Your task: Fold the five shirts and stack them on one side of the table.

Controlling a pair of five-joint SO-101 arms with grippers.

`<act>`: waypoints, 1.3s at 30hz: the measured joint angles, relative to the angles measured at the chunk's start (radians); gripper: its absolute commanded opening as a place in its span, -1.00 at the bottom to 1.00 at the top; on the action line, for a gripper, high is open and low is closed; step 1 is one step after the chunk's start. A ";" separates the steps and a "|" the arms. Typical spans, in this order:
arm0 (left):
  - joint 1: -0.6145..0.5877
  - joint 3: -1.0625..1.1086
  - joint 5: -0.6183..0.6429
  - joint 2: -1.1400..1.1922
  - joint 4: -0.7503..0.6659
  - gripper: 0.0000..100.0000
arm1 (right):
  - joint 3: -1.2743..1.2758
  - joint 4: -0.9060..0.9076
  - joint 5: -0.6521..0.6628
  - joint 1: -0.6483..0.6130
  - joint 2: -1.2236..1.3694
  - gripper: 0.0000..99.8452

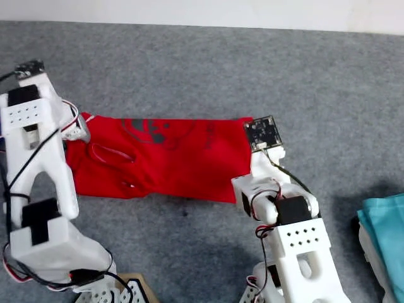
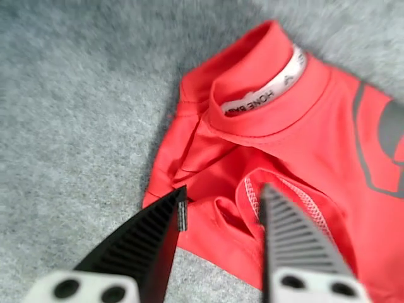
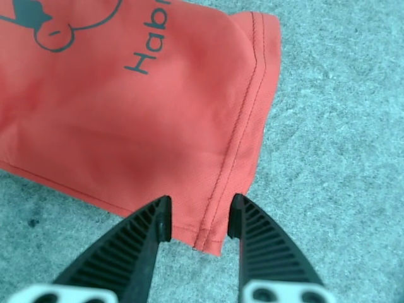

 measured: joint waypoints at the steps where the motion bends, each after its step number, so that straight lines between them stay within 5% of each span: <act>1: 0.000 0.000 0.000 -0.014 0.003 -0.38 | 0.000 0.000 0.000 0.000 0.000 -0.68; 11: 0.000 0.029 0.000 -0.032 0.008 -0.37 | -0.005 -0.048 -0.018 0.037 0.054 -0.59; 26: -0.219 0.109 0.000 -0.043 -0.028 -0.36 | -0.321 -0.199 -0.046 0.049 0.747 -0.57; 39: -0.253 0.149 0.000 -0.043 -0.049 -0.36 | -0.496 -0.259 -0.048 0.094 1.089 -0.65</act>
